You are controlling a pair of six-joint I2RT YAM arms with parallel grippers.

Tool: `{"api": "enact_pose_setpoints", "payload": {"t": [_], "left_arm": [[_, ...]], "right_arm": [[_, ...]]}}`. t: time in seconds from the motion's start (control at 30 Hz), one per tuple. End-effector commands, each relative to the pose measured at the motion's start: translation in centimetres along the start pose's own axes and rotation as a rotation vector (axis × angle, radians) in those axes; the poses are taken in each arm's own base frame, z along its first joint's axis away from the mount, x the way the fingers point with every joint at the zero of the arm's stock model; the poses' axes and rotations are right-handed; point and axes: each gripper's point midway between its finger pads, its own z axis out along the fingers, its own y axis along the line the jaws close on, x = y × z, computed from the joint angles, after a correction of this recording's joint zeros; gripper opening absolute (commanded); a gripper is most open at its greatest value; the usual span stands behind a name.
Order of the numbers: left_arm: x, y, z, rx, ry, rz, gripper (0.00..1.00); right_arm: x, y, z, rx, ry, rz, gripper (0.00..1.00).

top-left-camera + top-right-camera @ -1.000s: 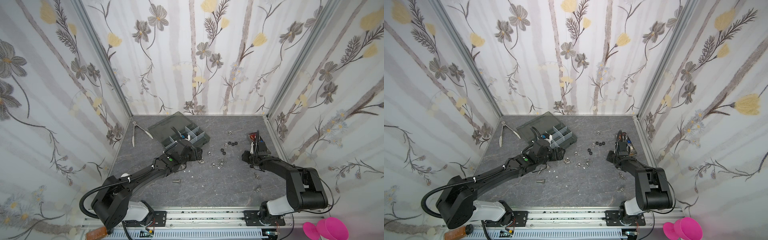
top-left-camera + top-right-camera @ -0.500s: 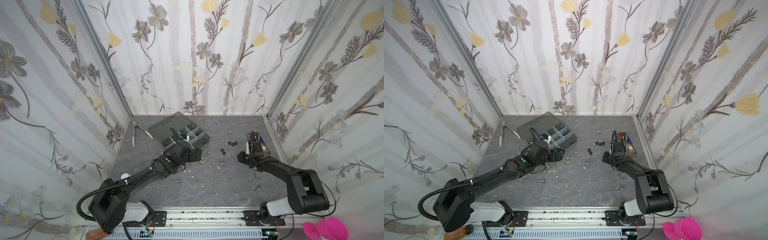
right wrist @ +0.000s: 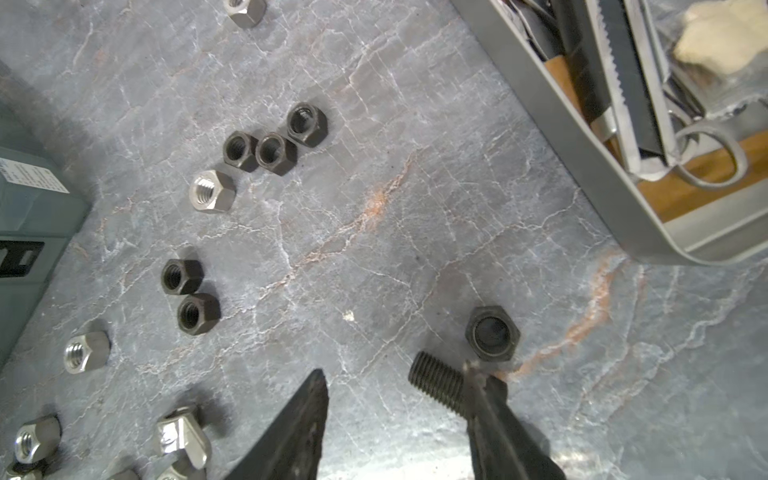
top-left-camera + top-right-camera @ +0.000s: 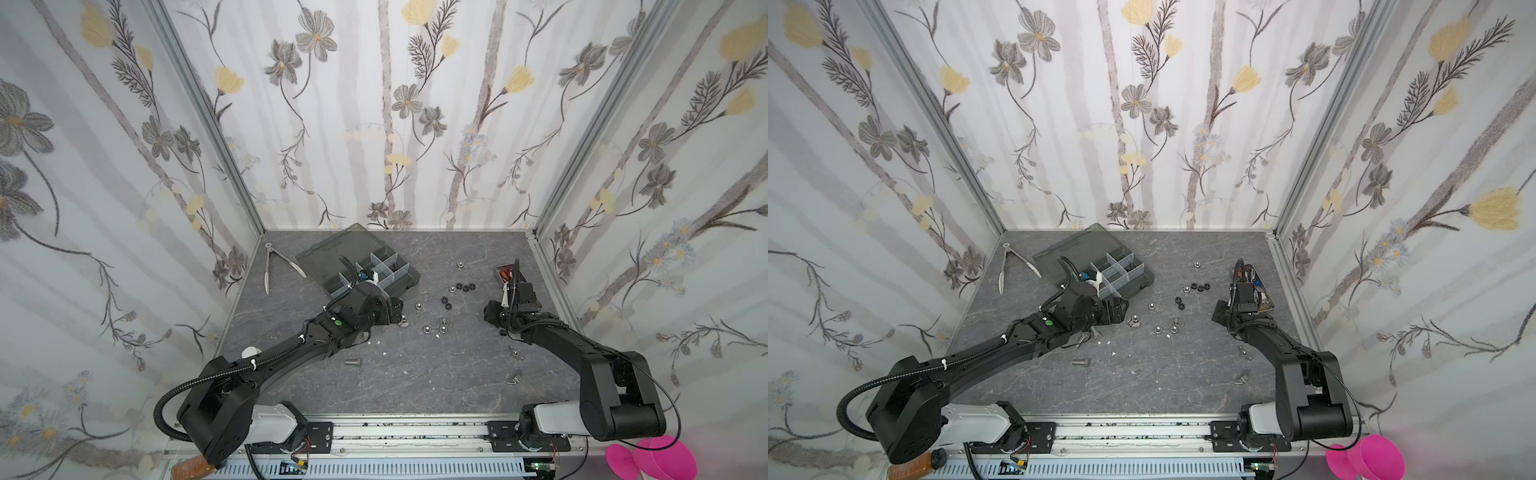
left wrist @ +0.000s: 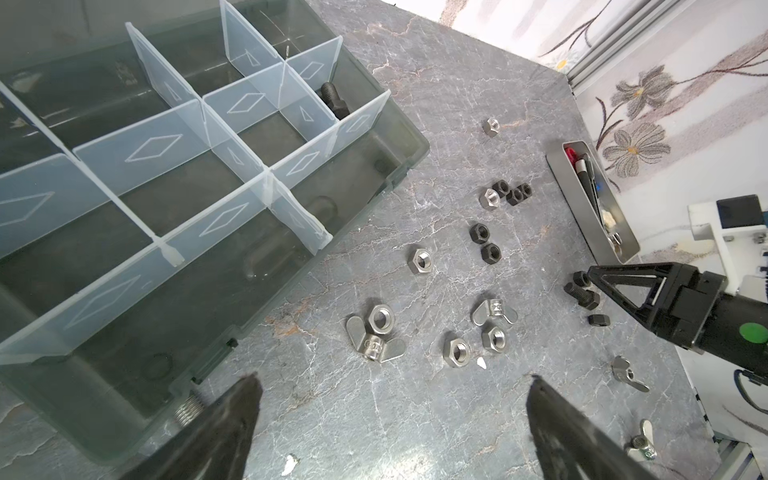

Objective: Sort the screws and nuts into containers
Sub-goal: 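Lower the right gripper and grasp a black bolt among the nuts, then carry the black bolt to the organizer while the left moves toward silver bolts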

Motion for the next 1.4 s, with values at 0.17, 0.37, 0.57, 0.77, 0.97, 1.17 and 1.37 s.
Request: {"api": "enact_pose_setpoints", "payload": {"t": [0.17,0.37,0.57,0.77,0.97,1.17,1.37], "left_arm": [[-0.3,-0.2,0.3,0.012,-0.016,-0.004,1.0],[-0.1,-0.2,0.3,0.013,-0.012,-0.006,1.0],[-0.2,-0.2,0.2,0.014,-0.016,-0.009,1.0],[-0.1,-0.2,0.3,0.016,-0.013,-0.011,1.0],[-0.1,-0.1,0.2,0.009,-0.011,-0.011,1.0],[0.0,0.1,0.3,0.002,-0.011,-0.009,1.0],[0.2,0.2,0.6,-0.002,-0.002,-0.008,1.0]], "right_arm": [[0.5,-0.7,0.7,0.022,0.018,-0.007,0.56],[1.1,-1.0,1.1,0.026,0.031,-0.007,0.58],[1.5,-0.8,0.8,0.015,0.041,-0.011,0.57],[2.5,-0.3,0.9,0.001,0.066,-0.024,0.5],[2.7,-0.1,1.3,0.002,0.081,-0.033,0.46],[2.3,-0.3,1.9,0.027,0.093,-0.033,0.41],[2.1,-0.7,2.4,0.063,0.098,-0.03,0.39]]}}
